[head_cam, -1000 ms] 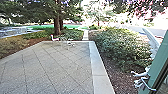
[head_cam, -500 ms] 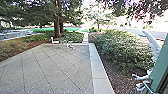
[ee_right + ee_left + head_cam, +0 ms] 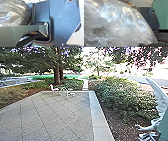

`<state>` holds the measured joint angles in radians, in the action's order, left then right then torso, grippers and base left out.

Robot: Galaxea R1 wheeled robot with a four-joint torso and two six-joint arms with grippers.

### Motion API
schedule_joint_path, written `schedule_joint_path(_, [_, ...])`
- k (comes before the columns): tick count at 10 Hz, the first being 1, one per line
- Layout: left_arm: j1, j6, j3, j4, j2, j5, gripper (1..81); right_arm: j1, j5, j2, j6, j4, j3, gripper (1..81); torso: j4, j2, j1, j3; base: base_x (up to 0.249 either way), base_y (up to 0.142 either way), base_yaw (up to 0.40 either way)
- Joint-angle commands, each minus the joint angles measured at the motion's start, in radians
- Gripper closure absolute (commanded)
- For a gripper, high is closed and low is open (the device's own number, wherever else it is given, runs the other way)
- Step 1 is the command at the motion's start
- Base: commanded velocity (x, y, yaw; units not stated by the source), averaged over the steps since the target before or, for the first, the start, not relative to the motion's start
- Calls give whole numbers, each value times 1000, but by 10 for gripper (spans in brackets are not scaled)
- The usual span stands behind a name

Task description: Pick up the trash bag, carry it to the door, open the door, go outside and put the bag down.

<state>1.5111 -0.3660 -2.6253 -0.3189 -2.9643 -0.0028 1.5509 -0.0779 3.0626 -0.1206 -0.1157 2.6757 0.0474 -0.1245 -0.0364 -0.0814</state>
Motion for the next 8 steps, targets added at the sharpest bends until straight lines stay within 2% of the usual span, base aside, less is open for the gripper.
schedule_joint_path(1, [-45,-4,4,4,5,60,811,-48,-59,21,7,-5,-21,10,0,0,0,0,0,0,0])
schedule_joint_path(3, [-45,-4,4,1,5,60,811,-48,-59,20,7,-5,-21,10,0,1,0,0,0,0,0])
schedule_joint_path(5, [-45,-2,4,-8,8,60,811,-50,-59,20,7,-7,-21,10,-100,0,0,0,0,0,0])
schedule_joint_path(6, [-45,4,4,-9,11,60,811,-48,-59,18,7,-7,-21,10,-111,0,0,0,0,0,0])
schedule_joint_path(7, [-48,5,4,-11,16,58,811,-50,-59,18,7,-7,-21,10,-135,0,0,0,0,0,0])
schedule_joint_path(8, [-51,8,5,-14,19,58,811,-50,-59,18,9,-9,-19,10,-167,0,0,0,0,0,0])
